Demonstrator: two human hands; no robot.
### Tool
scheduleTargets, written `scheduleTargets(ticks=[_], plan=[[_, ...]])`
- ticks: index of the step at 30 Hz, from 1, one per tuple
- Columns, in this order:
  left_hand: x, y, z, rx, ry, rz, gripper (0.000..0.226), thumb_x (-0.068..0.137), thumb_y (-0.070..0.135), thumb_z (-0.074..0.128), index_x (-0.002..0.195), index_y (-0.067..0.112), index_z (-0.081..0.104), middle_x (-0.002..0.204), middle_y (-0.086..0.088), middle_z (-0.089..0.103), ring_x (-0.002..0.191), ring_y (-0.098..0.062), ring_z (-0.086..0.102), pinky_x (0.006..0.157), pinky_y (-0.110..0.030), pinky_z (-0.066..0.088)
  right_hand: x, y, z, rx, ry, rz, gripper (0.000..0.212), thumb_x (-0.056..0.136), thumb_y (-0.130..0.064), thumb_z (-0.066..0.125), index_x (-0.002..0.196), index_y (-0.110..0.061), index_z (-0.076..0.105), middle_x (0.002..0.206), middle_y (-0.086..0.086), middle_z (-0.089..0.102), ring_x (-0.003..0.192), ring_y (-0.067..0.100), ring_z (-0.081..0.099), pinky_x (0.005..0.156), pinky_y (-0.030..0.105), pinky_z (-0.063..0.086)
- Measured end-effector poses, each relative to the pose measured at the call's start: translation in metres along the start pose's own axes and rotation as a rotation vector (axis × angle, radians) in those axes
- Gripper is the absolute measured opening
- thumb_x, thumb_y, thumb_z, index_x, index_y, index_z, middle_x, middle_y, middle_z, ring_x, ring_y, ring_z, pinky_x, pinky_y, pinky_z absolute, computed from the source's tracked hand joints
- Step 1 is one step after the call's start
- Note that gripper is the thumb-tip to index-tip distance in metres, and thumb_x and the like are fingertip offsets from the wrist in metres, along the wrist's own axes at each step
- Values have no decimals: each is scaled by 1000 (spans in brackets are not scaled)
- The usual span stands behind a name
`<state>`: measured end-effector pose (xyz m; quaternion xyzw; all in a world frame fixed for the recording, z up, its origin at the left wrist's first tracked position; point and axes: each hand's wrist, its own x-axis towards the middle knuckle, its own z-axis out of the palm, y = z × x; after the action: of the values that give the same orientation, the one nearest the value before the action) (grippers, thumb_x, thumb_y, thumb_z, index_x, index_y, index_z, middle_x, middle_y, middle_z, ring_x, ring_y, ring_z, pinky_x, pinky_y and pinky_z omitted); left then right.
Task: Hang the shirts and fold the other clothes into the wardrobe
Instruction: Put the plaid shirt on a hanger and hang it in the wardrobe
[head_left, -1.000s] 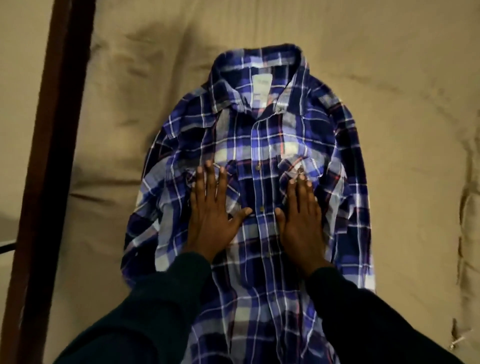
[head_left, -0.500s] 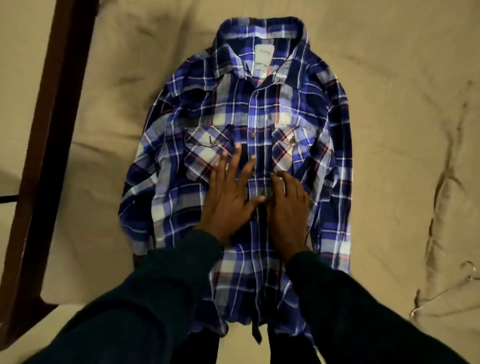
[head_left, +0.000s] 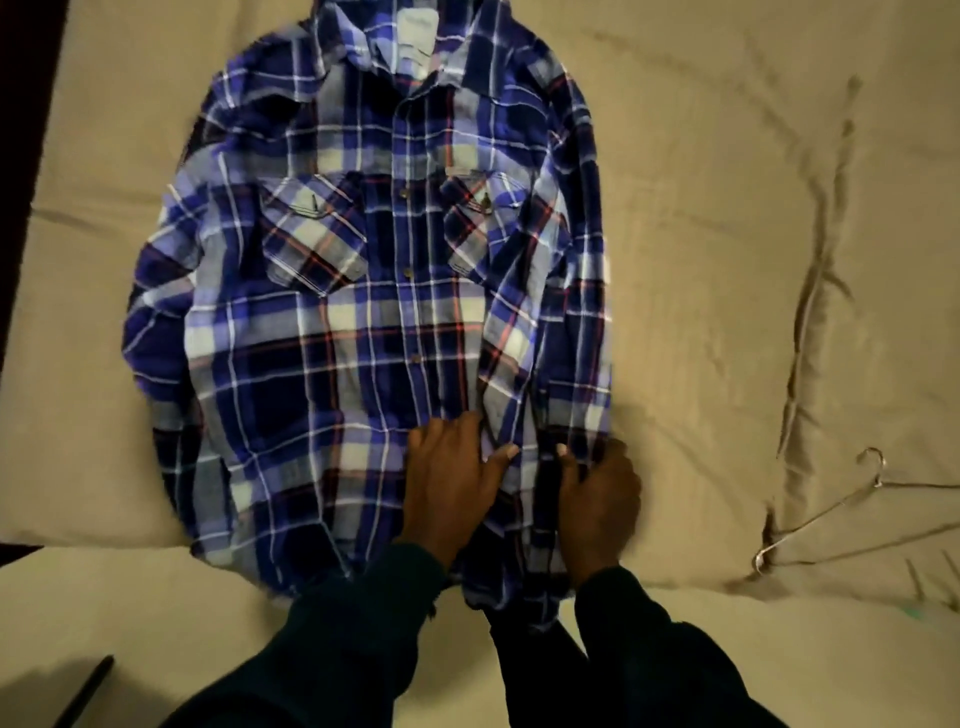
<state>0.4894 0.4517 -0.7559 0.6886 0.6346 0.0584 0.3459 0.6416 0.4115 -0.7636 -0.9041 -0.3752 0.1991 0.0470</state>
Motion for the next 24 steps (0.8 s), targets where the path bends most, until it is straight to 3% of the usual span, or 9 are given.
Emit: scheduleTargets(ticks=[2,5,8,11,13,14,16,19,24], plan=[[-1,12,2,25,-5,-42,40,97,49,56,113,12,57,90,-6,61,94,-30,52,83,-37,27,8,10,-9,44,-27,-108,19,97,-25,59,105,-10,66,92,16,67,85,39,62,66,38,40],[-6,28,7,-64,-9,-85,37,99,41,58,120,10,52,86,-6,59,84,-29,56,72,-35,33,23,19,-36,75,65,-58,20,101,-22,51,106,-10,66,97,18,64,89,39,60,65,36,34],[-17,52,16,-371,-58,-117,27,101,33,57,120,18,43,77,4,49,65,-12,49,54,-26,30,62,44,-80,138,324,96,21,101,-19,46,106,-5,61,104,25,62,96,43,58,73,45,41],[-24,84,32,-487,-106,-55,33,100,35,57,128,25,43,85,7,51,70,-9,50,56,-16,33,132,81,-120,183,667,240,27,99,-25,38,116,-7,50,114,21,55,102,35,53,87,43,44],[-26,103,47,-530,-118,-28,32,101,38,52,132,29,47,88,10,56,74,-7,55,61,-18,39,148,86,-133,171,722,188,29,94,-24,41,116,-7,51,116,20,53,101,33,51,90,41,45],[-27,108,52,-553,-99,-40,27,104,35,50,130,28,51,88,12,56,75,-4,55,63,-17,39,138,78,-130,178,629,74,28,92,-20,44,112,-5,55,113,21,55,99,35,52,87,42,43],[-30,112,59,-551,-19,-84,18,107,27,45,121,24,56,89,12,55,75,-1,52,64,-12,35,98,58,-108,310,239,-119,18,95,-15,49,101,-3,61,102,24,63,91,35,58,77,36,41],[-37,93,63,-459,85,-204,11,107,23,44,113,25,53,98,10,54,83,-8,53,65,-13,35,32,56,-60,463,-276,-68,16,99,-18,56,91,-6,62,89,17,67,83,29,62,67,33,38],[-55,53,68,-317,121,-294,19,101,33,55,115,21,53,102,6,53,85,-13,56,70,-35,50,-25,84,-26,546,-439,71,18,94,-28,67,108,-17,65,100,1,69,93,18,64,74,30,48]])
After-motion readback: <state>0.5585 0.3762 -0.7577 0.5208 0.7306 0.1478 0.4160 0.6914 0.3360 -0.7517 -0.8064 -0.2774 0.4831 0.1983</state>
